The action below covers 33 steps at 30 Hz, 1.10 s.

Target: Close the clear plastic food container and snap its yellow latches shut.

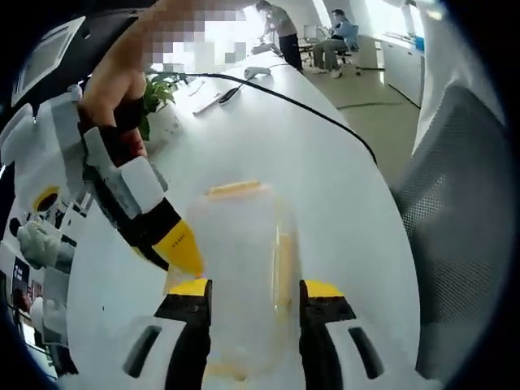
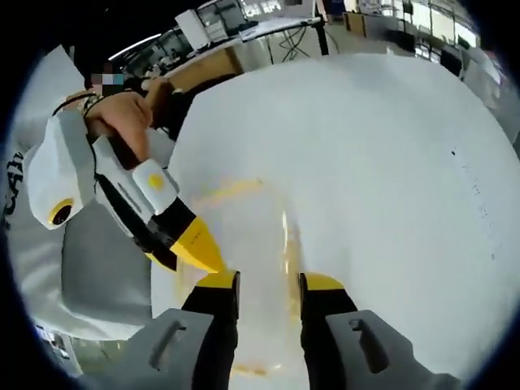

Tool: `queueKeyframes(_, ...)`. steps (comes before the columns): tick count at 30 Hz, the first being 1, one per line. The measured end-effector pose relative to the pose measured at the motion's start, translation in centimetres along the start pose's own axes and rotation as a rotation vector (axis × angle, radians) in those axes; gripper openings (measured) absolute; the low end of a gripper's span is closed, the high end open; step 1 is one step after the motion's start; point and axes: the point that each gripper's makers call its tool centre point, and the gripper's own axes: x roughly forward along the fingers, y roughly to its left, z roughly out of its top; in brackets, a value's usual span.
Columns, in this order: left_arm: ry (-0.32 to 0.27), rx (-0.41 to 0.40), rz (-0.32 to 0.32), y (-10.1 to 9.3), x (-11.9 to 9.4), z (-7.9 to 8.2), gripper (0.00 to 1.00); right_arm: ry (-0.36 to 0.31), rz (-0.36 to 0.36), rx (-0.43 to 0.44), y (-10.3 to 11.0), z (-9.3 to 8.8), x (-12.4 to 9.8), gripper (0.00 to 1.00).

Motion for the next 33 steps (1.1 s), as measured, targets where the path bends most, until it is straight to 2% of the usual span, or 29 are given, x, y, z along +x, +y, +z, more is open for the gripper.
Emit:
queueKeyframes(1,-0.001,-0.028,-0.011,0.0,-0.5,-0.2,0.52,0.023,-0.009,-0.007,0.1,-0.5,-0.2,0.32)
queueKeyframes(3,0.008,-0.077,-0.005,0.4,-1.3,-0.8,0.57,0.035,-0.004,-0.005,0.6,-0.9,-0.3,0.33)
queueKeyframes(11,0.025,-0.118,0.043,2.4,-3.6,-2.4,0.62,0.000,-0.052,-0.033,1.1,-0.6,-2.5,0.47)
queueKeyframes(14,0.027,-0.157,0.029,2.8,-4.6,-2.9,0.66,-0.010,-0.081,-0.052,1.3,-1.0,-3.5,0.48)
queueKeyframes(18,0.036,-0.172,0.018,3.4,-5.4,-3.1,0.73,-0.008,-0.109,-0.030,2.1,-2.0,-4.0,0.56)
queueKeyframes(21,0.058,-0.193,-0.003,3.7,-5.6,-3.4,0.80,-0.005,-0.126,-0.037,2.8,-2.8,-4.2,0.60)
queueKeyframes(25,0.078,-0.172,-0.004,4.4,-5.5,-3.7,0.78,-0.001,-0.135,-0.038,3.3,-3.8,-4.2,0.60)
queueKeyframes(29,0.080,-0.207,-0.049,4.3,-4.8,-3.5,0.79,0.022,-0.130,-0.035,3.7,-4.9,-4.0,0.62)
queueKeyframes(31,0.088,-0.214,-0.086,4.0,-4.3,-3.5,0.79,0.040,-0.119,-0.051,4.0,-5.4,-3.8,0.66)
queueKeyframes(33,0.108,-0.203,-0.093,4.1,-3.7,-3.6,0.78,0.045,-0.121,-0.052,4.0,-5.5,-3.5,0.72)
